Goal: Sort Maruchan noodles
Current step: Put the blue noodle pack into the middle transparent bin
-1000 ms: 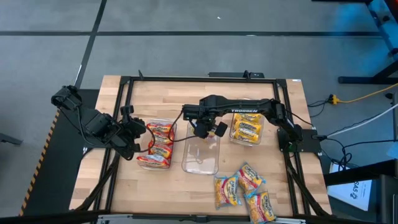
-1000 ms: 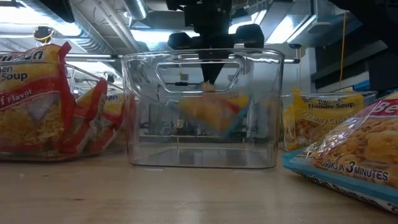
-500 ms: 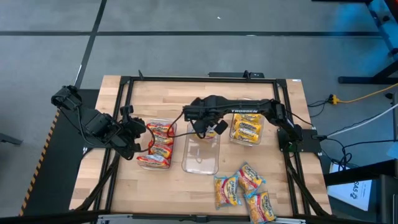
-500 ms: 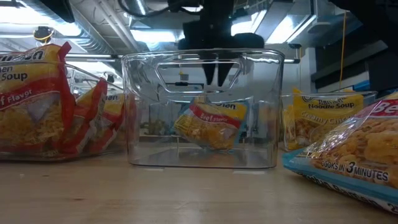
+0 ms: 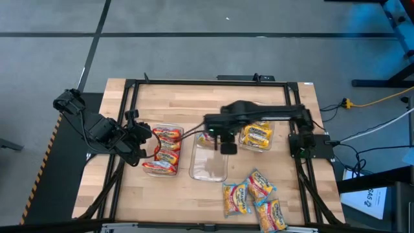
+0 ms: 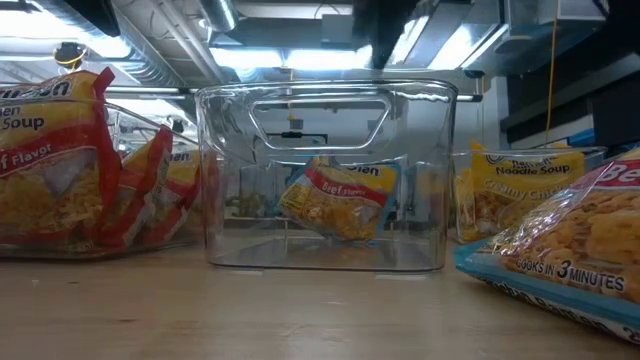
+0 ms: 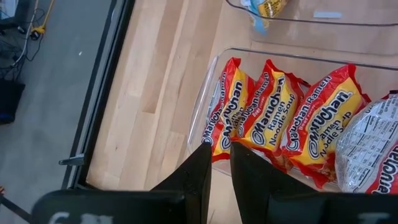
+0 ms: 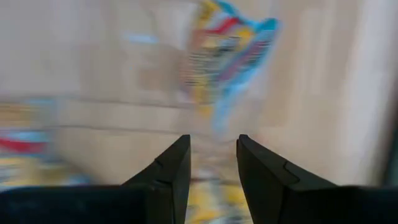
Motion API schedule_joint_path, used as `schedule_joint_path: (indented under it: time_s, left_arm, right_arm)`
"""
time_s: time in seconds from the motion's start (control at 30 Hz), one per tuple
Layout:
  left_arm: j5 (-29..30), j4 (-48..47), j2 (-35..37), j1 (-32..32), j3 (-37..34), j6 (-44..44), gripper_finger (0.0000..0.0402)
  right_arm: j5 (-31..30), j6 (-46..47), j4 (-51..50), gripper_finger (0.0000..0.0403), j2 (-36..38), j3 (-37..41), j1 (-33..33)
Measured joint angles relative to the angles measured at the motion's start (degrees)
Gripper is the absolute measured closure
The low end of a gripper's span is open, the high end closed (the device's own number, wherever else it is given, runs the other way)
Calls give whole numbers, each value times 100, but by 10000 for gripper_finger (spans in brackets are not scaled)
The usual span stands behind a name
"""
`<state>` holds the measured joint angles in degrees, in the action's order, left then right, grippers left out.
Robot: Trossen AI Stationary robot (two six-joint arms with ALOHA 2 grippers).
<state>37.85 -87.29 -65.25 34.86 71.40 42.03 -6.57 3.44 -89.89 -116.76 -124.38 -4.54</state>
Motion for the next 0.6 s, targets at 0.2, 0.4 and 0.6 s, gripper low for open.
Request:
schedule_joint_path:
  time_s: [0.2,0.4,0.6]
  left_arm:
    - [13,172,0,1,0,1,348]
    - [-214,748,0,1,0,-8,348]
    - [-372,1627,-2,0,0,-12,348]
  right_arm:
    - [1281,1730,-7,276,821,-13,-684]
    - [1351,2081,-9,276,1112,-11,-1917]
    - [791,3415,1,276,922,53,-3022]
